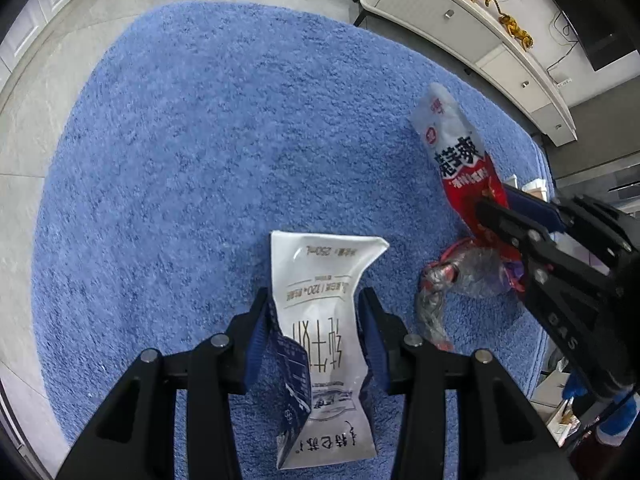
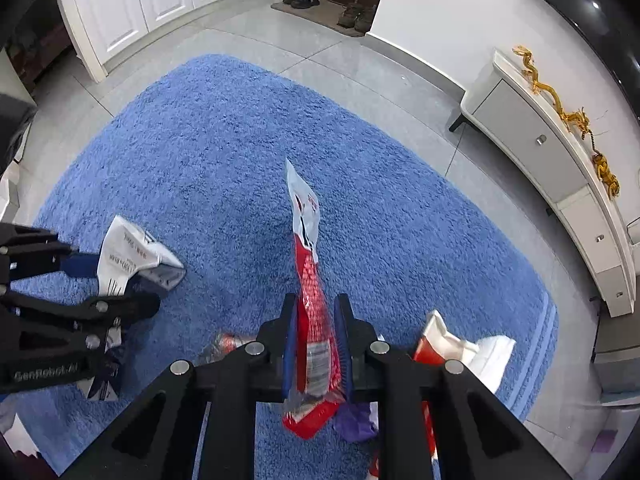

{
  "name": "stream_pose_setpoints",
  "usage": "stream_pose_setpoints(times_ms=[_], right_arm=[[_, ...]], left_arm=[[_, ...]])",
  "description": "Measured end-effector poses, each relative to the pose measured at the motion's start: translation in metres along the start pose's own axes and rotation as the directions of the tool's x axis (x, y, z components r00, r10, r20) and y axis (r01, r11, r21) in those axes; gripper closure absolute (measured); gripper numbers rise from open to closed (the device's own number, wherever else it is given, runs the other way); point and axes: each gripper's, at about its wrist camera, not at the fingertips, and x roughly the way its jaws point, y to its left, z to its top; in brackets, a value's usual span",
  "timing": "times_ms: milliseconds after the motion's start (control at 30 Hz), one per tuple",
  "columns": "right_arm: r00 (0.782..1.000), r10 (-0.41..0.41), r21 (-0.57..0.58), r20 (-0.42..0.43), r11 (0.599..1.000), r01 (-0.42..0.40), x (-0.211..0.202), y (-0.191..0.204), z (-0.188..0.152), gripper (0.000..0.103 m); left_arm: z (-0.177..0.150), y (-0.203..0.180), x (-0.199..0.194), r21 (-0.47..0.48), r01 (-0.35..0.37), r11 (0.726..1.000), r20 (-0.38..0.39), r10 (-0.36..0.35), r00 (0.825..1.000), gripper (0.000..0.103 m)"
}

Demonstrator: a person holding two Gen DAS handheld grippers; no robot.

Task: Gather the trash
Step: 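Lift both held wrappers up from the towel and hold them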

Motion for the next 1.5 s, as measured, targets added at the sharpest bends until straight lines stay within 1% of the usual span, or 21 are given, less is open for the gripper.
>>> stream_pose_setpoints(times_ms=[133, 233, 300, 333, 400, 633, 767, 900, 1133, 1500], right_arm=[[0.999, -0.005, -0.028, -0.032, 1.000, 0.004, 0.014, 0.005, 0.000, 0.086], [0.999, -0.013, -0.042, -0.036, 0.999, 0.012, 0.018, 0.008, -0.002, 0.086], [1.000, -0.013, -0.036, -0.020, 0.999, 0.012, 0.014, 0.007, -0.003, 0.089], [1.000, -0.012, -0.029, -0.013, 0.999, 0.012, 0.013, 0.006, -0.004, 0.093], [1.000, -0.010, -0.016, 0.004, 1.000, 0.010, 0.009, 0.003, -0.005, 0.095], [1.000, -0.012, -0.025, 0.013, 1.000, 0.012, 0.009, 0.007, -0.018, 0.097], [0.999, -0.017, -0.024, 0.032, 1.000, 0.017, 0.001, 0.009, -0.026, 0.097], [0.999, -0.024, -0.027, 0.046, 0.999, 0.025, -0.010, 0.012, -0.035, 0.097], [0.998, -0.056, -0.041, 0.038, 0.998, 0.057, -0.024, 0.027, -0.051, 0.097], [0.993, -0.120, -0.018, 0.003, 0.993, 0.120, -0.042, 0.032, -0.067, 0.097]], left_arm=[[-0.009, 0.004, -0.003, -0.030, 0.006, 1.000, 0.001, -0.006, 1.000, 0.061], [-0.017, 0.008, -0.005, -0.045, 0.001, 0.999, 0.006, 0.000, 1.000, 0.061], [-0.019, 0.006, -0.006, -0.049, -0.015, 0.999, 0.007, 0.015, 1.000, 0.061], [-0.021, 0.007, -0.006, -0.054, -0.022, 0.998, 0.010, 0.023, 1.000, 0.061], [-0.024, 0.003, -0.006, -0.059, -0.037, 0.998, 0.016, 0.038, 0.999, 0.061], [-0.034, -0.012, -0.008, -0.073, -0.082, 0.994, 0.054, 0.086, 0.995, 0.062], [-0.042, -0.022, -0.008, -0.072, -0.111, 0.991, 0.083, 0.116, 0.990, 0.063], [-0.054, -0.031, -0.009, -0.085, -0.122, 0.989, 0.098, 0.130, 0.987, 0.064], [-0.074, -0.023, -0.014, -0.084, -0.106, 0.991, 0.107, 0.115, 0.988, 0.065], [-0.097, -0.004, -0.027, -0.054, -0.061, 0.997, 0.127, 0.067, 0.990, 0.065]])
